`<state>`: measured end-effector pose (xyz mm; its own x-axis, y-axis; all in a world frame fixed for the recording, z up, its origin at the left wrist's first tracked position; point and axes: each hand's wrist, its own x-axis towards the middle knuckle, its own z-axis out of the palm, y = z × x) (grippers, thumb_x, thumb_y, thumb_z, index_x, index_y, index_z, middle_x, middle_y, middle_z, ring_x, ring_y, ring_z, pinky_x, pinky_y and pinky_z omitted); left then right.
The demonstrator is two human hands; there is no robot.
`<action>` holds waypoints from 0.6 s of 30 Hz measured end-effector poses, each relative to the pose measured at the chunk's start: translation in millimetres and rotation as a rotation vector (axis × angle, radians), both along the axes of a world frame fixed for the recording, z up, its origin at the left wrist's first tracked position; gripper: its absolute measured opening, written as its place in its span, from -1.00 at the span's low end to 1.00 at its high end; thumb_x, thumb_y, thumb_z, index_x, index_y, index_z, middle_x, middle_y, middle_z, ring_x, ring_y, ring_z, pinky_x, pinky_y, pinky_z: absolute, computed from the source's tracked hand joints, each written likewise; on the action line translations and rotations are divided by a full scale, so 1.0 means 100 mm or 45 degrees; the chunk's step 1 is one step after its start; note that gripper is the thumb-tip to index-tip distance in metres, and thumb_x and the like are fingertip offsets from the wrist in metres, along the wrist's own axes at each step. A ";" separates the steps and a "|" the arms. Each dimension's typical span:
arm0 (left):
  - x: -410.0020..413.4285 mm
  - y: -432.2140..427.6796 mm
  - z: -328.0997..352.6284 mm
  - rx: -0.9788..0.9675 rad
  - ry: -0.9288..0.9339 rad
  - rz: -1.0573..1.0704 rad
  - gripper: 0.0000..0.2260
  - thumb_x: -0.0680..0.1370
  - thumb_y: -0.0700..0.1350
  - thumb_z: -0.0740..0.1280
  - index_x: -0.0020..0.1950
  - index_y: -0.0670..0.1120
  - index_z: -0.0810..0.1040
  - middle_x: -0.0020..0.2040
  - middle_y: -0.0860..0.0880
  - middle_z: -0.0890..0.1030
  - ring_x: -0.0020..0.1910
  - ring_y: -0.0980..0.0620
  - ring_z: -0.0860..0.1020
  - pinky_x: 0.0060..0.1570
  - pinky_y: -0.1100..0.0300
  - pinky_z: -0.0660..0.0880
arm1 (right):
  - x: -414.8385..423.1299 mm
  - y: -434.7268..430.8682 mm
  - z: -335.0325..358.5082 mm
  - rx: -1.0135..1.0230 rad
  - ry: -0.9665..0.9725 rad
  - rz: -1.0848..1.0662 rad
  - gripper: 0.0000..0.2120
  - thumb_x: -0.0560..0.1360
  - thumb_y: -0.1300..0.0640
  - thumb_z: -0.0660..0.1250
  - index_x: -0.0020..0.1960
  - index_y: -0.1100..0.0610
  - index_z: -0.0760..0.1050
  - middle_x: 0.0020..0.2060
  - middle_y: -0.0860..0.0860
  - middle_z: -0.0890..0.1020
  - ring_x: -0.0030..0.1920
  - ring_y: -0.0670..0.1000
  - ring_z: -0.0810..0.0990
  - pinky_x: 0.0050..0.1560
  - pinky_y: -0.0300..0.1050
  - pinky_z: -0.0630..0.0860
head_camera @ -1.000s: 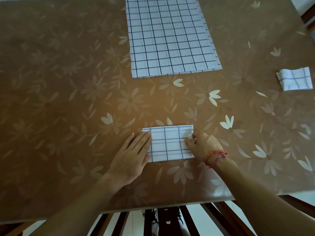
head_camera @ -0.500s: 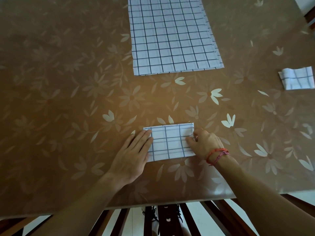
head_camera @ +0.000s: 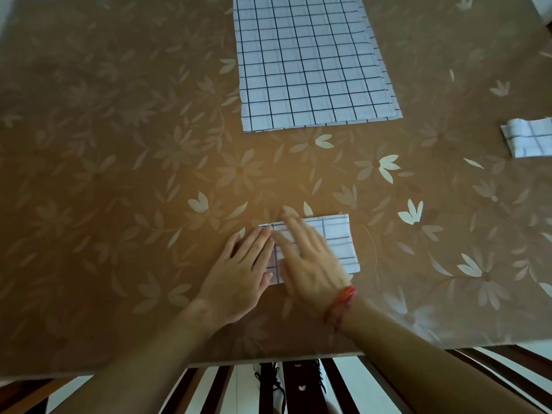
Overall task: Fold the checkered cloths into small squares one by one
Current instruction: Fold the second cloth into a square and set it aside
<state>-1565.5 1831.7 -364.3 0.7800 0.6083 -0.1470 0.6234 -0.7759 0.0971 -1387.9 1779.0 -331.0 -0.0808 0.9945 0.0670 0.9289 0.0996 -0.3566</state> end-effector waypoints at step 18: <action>0.00 0.04 -0.01 0.027 0.027 -0.023 -0.43 0.69 0.09 -0.08 0.56 -0.28 0.08 0.59 -0.24 0.03 0.59 -0.13 -0.02 0.49 -0.17 0.10 | 0.36 0.00 -0.35 -0.326 -0.425 0.180 -0.26 0.59 -0.25 -0.04 0.56 0.26 0.01 0.54 0.21 0.01 0.55 0.15 -0.05 0.53 0.11 -0.01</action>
